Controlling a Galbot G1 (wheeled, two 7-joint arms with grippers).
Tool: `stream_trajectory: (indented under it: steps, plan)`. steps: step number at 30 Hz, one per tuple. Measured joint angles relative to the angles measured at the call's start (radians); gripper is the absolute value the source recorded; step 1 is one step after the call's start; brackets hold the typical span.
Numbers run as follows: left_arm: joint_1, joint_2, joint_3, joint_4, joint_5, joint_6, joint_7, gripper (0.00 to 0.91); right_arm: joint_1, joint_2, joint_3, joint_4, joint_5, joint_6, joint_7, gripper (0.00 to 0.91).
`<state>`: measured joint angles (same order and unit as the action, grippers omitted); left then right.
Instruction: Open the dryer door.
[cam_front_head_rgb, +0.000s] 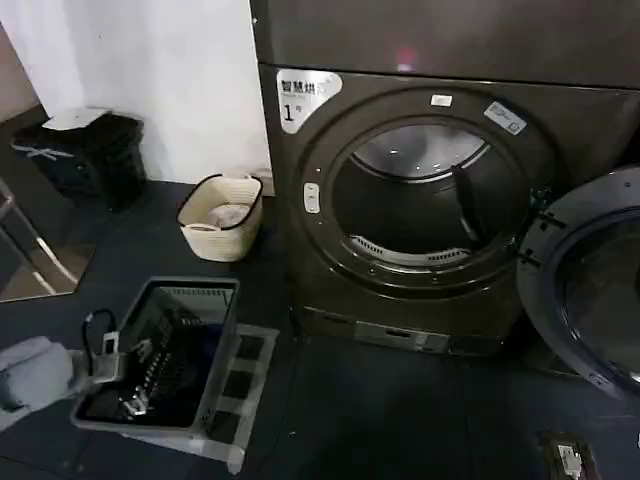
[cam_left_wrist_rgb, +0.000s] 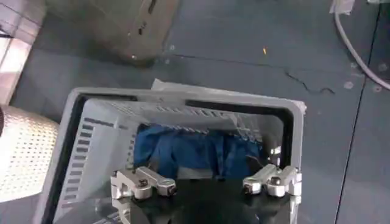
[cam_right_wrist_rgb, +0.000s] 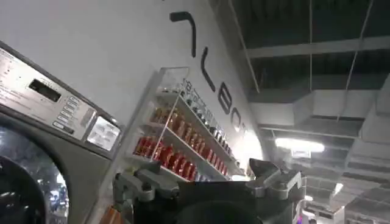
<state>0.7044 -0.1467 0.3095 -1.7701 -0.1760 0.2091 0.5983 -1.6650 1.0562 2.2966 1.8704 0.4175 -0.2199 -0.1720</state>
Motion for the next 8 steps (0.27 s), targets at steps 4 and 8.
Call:
stream_trajectory:
  steps: [4, 8]
  plan:
    - [-0.001, 0.001, -0.001, 0.002, 0.000, -0.003, 0.000, 0.907, 0.000, 0.002, 0.000, 0.009, 0.000, -0.001, -0.001, 0.907]
    - [-0.002, 0.001, -0.002, 0.003, 0.001, -0.003, 0.000, 0.907, 0.000, 0.005, 0.000, 0.013, 0.000, -0.001, -0.002, 0.907]
